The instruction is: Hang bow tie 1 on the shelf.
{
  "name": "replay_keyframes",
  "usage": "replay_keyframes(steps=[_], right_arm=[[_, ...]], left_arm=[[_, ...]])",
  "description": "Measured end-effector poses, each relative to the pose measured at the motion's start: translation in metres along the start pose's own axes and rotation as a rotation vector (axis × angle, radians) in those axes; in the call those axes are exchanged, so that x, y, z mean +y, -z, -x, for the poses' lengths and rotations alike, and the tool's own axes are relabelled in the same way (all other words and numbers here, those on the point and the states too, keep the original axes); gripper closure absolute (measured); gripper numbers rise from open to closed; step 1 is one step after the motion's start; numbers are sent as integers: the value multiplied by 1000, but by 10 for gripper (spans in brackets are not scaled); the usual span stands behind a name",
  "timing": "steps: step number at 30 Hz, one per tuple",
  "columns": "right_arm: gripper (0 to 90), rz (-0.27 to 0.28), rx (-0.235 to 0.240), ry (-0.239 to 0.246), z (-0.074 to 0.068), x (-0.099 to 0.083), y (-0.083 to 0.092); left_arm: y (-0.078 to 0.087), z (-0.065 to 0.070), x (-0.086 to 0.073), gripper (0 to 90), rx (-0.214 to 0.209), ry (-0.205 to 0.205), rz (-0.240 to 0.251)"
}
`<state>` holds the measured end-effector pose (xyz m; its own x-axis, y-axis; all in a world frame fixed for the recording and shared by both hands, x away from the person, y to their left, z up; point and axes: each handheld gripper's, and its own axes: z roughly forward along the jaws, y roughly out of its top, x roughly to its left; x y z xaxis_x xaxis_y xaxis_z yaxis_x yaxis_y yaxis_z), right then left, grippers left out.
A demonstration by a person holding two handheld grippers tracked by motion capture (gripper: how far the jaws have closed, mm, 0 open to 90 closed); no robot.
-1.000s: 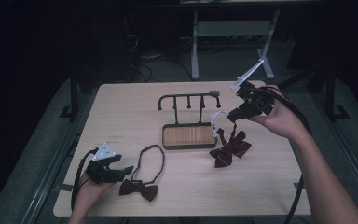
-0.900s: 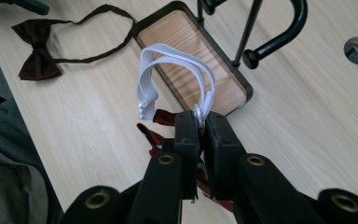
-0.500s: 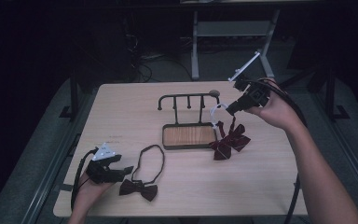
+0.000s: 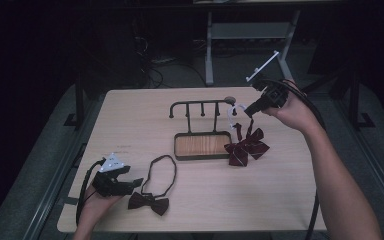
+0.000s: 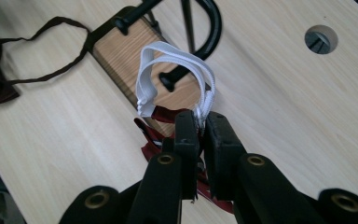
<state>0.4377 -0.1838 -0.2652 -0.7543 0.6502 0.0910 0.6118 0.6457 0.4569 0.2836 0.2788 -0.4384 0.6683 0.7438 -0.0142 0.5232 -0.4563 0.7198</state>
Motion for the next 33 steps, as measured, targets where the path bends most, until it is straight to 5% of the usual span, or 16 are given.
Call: replay_keyframes(steps=[18, 33], right_arm=[[822, 5, 17, -26, 9, -5, -16], [753, 12, 82, -31, 10, -22, -24]], left_arm=[[0, 1, 0, 299, -3, 2, -3], [-1, 1, 0, 299, -5, -4, -9]])
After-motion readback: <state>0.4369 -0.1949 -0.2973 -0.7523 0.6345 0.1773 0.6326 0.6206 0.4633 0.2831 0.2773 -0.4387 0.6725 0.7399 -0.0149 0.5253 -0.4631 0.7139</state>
